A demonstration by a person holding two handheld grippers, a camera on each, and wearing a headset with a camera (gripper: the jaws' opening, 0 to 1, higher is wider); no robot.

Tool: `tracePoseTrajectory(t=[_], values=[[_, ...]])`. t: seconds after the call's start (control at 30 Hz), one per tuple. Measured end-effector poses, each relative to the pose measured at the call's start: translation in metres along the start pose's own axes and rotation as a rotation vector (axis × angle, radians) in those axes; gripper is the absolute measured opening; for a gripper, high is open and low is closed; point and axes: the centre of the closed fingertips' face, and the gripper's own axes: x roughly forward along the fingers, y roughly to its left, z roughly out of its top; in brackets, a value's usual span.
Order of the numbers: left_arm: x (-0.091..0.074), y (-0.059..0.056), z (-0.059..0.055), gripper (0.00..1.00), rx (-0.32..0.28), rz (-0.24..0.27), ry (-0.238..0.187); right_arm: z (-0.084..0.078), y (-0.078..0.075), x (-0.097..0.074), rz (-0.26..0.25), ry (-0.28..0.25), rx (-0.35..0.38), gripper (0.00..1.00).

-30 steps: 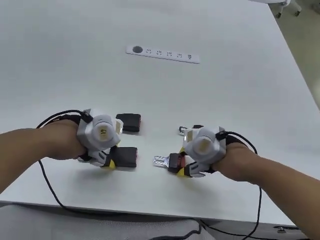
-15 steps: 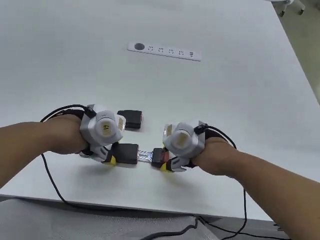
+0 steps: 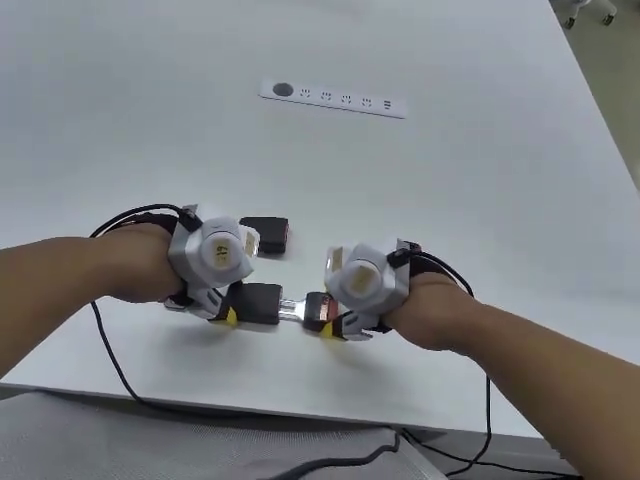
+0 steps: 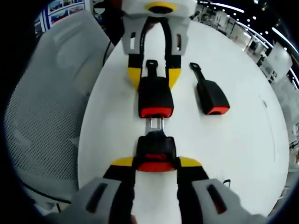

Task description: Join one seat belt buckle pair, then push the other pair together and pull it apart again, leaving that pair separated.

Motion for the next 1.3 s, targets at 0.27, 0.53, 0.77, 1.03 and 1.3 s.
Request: tracePoseTrajectory(t=[0.27, 0.53, 0.77, 1.03, 1.3], values=[[-0.001, -0.001, 0.001, 0.31, 0.026, -0.011, -0.001, 0.006, 0.001, 0.003, 0.012, -0.023, 0.007, 0.33], [-0.001, 0.000, 0.000, 0.31, 0.033, -0.015, -0.016, 0.012, 0.000, 0.004, 0.016, -0.033, 0.010, 0.32], [-0.001, 0.000, 0.000, 0.31, 0.028, -0.016, -0.017, 0.015, 0.000, 0.006, 0.015, -0.019, 0.006, 0.32], [0.000, -0.001, 0.000, 0.31, 0.036, -0.019, -0.016, 0.016, -0.001, 0.007, 0.006, -0.020, 0.006, 0.32], [0.000, -0.002, 0.001, 0.31, 0.039, -0.018, -0.010, 0.027, -0.001, 0.011, 0.006, -0.043, 0.012, 0.32]])
